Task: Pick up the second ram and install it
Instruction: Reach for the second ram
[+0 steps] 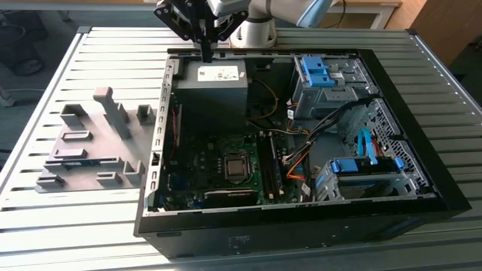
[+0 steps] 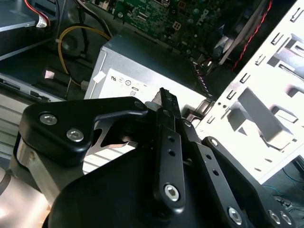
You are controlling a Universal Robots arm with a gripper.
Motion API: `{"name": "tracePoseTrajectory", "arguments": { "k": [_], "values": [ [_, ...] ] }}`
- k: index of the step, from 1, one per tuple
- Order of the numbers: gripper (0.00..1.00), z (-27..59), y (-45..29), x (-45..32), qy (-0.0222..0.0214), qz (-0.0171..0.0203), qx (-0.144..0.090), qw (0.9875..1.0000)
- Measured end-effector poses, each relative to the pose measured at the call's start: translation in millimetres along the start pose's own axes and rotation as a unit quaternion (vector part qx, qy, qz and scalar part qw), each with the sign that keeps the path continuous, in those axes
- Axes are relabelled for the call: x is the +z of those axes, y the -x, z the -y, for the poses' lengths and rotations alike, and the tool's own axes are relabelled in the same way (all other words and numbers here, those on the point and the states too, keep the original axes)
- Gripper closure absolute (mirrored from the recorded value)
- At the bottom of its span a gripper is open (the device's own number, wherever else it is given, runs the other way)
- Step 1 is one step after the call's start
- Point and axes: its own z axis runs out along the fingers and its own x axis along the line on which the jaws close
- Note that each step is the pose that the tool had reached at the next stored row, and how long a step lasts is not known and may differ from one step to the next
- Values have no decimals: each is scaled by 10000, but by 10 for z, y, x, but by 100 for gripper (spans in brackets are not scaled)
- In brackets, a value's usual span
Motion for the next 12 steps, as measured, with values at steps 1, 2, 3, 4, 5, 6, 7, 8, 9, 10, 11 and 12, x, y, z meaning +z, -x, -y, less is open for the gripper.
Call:
{"name": "tracePoseTrajectory", "arguments": {
  "k": [1, 2, 3, 4, 5, 6, 7, 8, 9, 10, 11, 12],
  "values": [
    [89, 1, -7, 0, 0, 0, 0, 10000],
    [89, 1, -13, -1, 0, 0, 0, 10000],
    [89, 1, -20, -1, 0, 0, 0, 10000],
    [89, 2, -27, -1, 0, 0, 0, 10000],
    [89, 2, -33, -1, 0, 0, 0, 10000],
    [89, 3, -40, -1, 0, 0, 0, 10000],
    [89, 4, -49, -2, 0, 0, 0, 10000],
    [89, 5, -57, -2, -1, 0, 0, 10000],
    [89, 5, -66, -2, 0, 0, 0, 10000],
    [89, 6, -75, -2, 0, 0, 0, 10000],
    [89, 6, -84, -3, 0, 0, 0, 10000],
    [89, 7, -93, -3, 0, 0, 0, 10000]
  ]
}}
